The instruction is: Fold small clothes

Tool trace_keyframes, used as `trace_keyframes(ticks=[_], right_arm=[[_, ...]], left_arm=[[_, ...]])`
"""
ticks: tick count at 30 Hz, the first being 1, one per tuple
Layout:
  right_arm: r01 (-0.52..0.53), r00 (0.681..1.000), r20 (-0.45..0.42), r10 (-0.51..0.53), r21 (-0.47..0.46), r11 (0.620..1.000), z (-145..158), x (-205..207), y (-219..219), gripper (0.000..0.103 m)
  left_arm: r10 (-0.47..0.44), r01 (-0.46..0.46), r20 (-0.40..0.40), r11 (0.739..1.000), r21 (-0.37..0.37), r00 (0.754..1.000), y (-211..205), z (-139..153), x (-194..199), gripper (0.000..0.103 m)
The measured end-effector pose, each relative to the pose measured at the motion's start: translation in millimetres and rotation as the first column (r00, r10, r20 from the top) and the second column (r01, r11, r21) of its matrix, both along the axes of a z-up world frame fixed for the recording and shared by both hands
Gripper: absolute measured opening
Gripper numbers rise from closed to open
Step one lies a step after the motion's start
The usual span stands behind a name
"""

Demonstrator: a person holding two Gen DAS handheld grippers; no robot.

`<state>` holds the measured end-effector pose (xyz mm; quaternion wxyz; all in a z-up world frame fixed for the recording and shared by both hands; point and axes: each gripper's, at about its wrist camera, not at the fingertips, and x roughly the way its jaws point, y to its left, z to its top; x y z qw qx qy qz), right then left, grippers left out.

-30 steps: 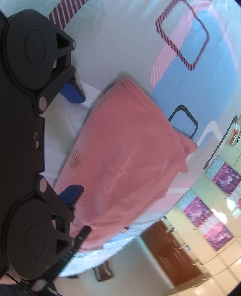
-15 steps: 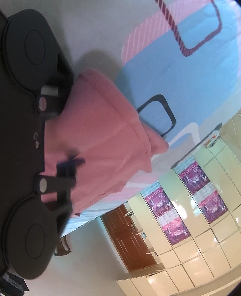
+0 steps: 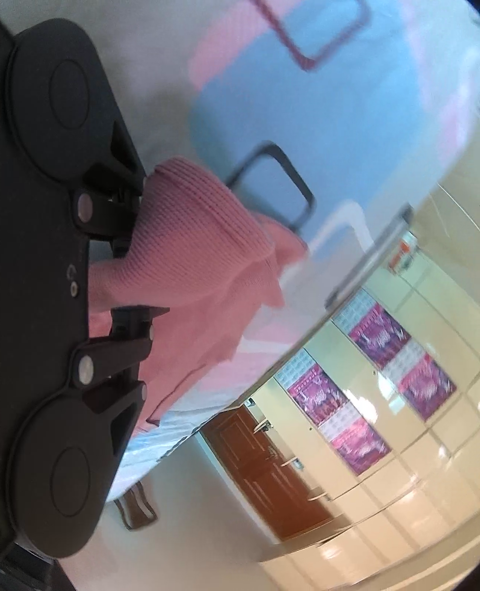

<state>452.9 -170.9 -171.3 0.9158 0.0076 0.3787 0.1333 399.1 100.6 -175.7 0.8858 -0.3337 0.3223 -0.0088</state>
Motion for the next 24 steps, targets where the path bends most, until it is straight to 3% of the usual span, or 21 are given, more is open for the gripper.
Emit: trace_keyframes(ticks=[6,12,15,18,21,24], right_arm=[[-0.018,1.0,-0.003,0.018,0.086,0.996,13.2,4.4,-21.2,0.054],[0.064,0.997,0.026,-0.07,0.185,0.981,34.6,-9.4,-93.5,0.054],[0.135,0.99,0.007,-0.14,0.218,0.967,36.9,-20.8,-140.8,0.054],[0.206,0.978,-0.003,-0.21,0.21,0.956,36.1,-34.6,-182.8,0.054],[0.267,0.963,-0.021,-0.268,0.189,0.945,33.4,-47.2,-216.6,0.054],[0.315,0.949,-0.037,-0.314,0.198,0.928,32.8,-57.9,-243.4,0.054]], left_arm=[[-0.132,0.116,0.092,0.979,0.165,0.987,-62.1,51.8,13.6,0.012],[-0.337,0.292,0.158,0.922,0.255,0.928,-162.5,83.0,26.8,0.012],[-0.451,0.401,0.151,0.874,0.275,0.88,-220.4,76.7,24.7,0.012],[-0.558,0.514,0.102,0.811,0.281,0.824,-275.5,54.2,17.1,0.012],[-0.635,0.607,-0.007,0.733,0.307,0.772,-314.2,23.3,11.1,0.015],[-0.657,0.642,-0.102,0.674,0.365,0.747,-332.9,-0.7,-0.5,0.023]])
